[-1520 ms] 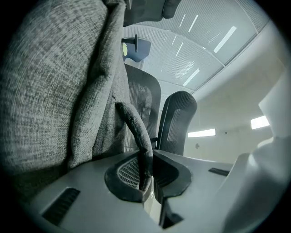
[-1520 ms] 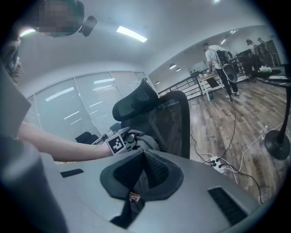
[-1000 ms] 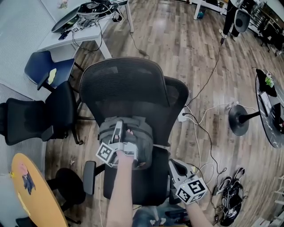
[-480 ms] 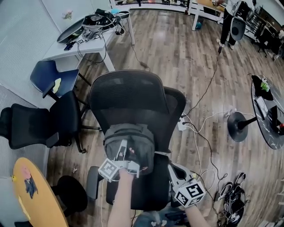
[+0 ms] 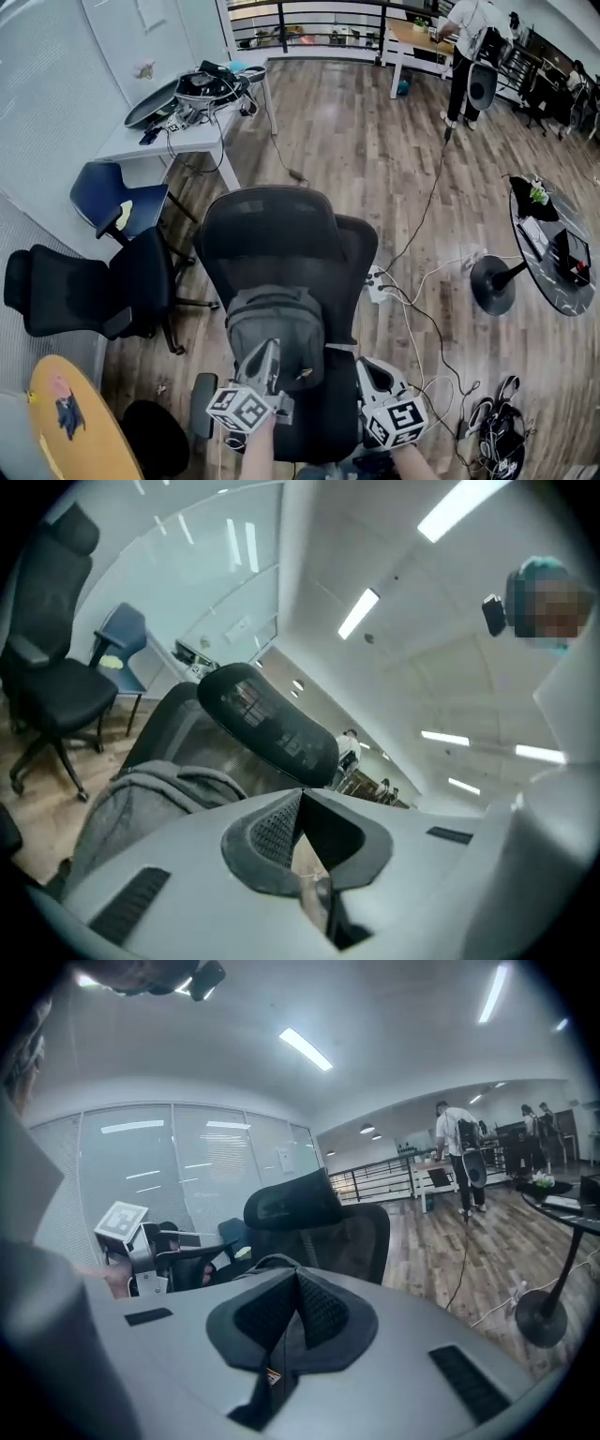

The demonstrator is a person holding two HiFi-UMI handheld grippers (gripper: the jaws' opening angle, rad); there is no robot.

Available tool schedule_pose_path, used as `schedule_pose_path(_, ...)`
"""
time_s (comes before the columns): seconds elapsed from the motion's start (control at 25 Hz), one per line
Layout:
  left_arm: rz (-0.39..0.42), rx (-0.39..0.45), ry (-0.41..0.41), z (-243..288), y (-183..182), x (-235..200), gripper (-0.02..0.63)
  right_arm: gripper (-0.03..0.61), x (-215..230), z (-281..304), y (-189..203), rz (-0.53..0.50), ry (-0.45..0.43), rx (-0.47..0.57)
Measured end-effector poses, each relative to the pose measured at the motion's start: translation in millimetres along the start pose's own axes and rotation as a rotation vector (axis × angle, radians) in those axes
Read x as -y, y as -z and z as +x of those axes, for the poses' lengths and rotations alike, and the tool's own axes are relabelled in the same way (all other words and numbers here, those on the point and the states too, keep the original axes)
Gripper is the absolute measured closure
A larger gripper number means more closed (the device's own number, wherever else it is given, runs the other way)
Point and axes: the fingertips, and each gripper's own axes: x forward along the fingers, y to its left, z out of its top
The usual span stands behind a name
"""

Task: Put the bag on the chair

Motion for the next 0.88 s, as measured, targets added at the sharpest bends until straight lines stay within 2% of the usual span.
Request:
schedule_pose_path(0.16,0.172,-0.08,-0.077,-14.4,-2.6,18.7,0.591,0.565,-8.6,-13.5,-18.8,-0.055,0.007,0.024)
schedule_pose_path(0.32,0.309,-0.081,-0.069,-32.8,-17.0,43.7,0.591,0.565,-22.3,-26.4,-38.0,-0.093,0.015,0.069)
schedule_pose_path(0.68,0.472,-0.001,-0.131,-73.7,-24.9,73.5,0.591,0.565,-43.5,-64.5,-69.5,-0.144,0.026,0.152)
schedule_pose_path(0.88,0.527,0.045,-0.115,-78.1,-29.8,91.7,0.591,0.566,-43.2,-73.0,-76.8,-0.145,0.031,0.184)
